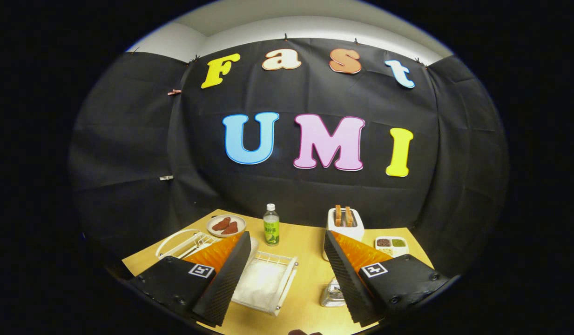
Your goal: Take the plate from the dish rack, then take the spoon from the basket and place it into the plate.
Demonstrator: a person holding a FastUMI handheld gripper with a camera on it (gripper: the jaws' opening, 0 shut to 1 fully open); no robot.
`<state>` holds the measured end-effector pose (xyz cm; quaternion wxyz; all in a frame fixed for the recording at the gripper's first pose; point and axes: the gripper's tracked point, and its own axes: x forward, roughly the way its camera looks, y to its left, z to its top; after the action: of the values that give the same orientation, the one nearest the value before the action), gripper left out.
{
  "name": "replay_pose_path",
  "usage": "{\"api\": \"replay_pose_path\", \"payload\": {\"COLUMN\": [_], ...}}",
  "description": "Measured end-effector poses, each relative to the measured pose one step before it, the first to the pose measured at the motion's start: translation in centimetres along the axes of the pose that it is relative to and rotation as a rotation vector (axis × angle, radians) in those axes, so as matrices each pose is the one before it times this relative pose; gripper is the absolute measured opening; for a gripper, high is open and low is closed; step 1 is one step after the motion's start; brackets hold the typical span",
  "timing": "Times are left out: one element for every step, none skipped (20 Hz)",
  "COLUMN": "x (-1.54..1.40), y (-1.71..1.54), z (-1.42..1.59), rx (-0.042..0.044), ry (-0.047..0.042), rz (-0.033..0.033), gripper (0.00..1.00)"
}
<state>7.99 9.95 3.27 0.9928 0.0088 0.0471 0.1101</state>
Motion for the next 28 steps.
{"api": "replay_pose_path", "payload": {"x": [1.001, 0.971, 1.012, 0.89, 1.127, 1.091, 1.111, 1.019, 1.006, 0.786, 0.884, 0.888, 0.954, 0.93, 0.908, 0.943, 0.778, 0.625, 0.45, 0.716, 0.726, 0.629, 0.45, 0.578, 0.486, 0.363, 0.301, 0.364], "y": [0.704, 0.846, 0.862, 0.754, 0.382, 0.516, 0.797, 0.933, 0.623, 0.34, -0.152, -0.266, 0.009, -0.2, -0.186, -0.165, -0.04, -0.052, -0.061, -0.136, 0.399, 0.132, -0.006, 0.088, 0.095, 0.035, 0.105, 0.068], "z": [0.314, -0.051, -0.175, -0.278, -0.173, -0.137, -0.274, -0.518, -0.608, -0.611, -0.678, -0.732, -0.858, -1.071, -0.723, -0.511, -0.582, -0.6, -0.648, -0.568, -0.404, -0.409, -0.402, -0.386, -0.301, -0.372, -0.295, -0.274], "rx": [-0.01149, -0.01602, -0.01659, -0.01559, -0.01445, -0.00335, 0.01076, 0.0201, 0.02177, 0.01841, 0.02031, 0.02137, 0.01871, 0.01305, 0.01025, 0.00907, 0.01274, 0.01192, 0.0173, 0.01834, 0.02028, 0.01592, 0.00828, -0.00052, -0.00777, -0.01047, -0.00319, -0.00085], "ry": [0.00363, 0.00867, 0.01719, 0.02359, 0.01864, 0.0195, 0.0241, 0.03091, 0.03781, 0.0351, 0.031, 0.03432, 0.03932, 0.03975, 0.03513, 0.0299, 0.03851, 0.03165, 0.03424, 0.02954, 0.02321, 0.02186, 0.01918, 0.01657, 0.01411, 0.01273, 0.0125, 0.01154], "rz": [0.01594, 0.01872, 0.01753, 0.01393, 0.00577, 0.01151, 0.02181, 0.02473, 0.01622, 0.00544, -0.01823, -0.0132, -0.00097, -0.00904, -0.00778, -0.00661, -0.00405, -0.00376, -0.00519, -0.00495, 0.00845, -0.0006, -0.00299, -0.0005, -0.00094, -0.0043, -0.00118, -0.00362], "gripper": [0.98, 0.98, 0.98, 0.98, 0.98, 0.98, 0.98, 0.98, 0.98, 0.98, 0.98, 0.98, 0.98, 0.98, 0.98, 0.99, 0.98, 0.99, 0.99, 1.0, 1.0, 0.95, 0.9, 0.83, 0.81, 0.74, 0.68, 0.56]}}
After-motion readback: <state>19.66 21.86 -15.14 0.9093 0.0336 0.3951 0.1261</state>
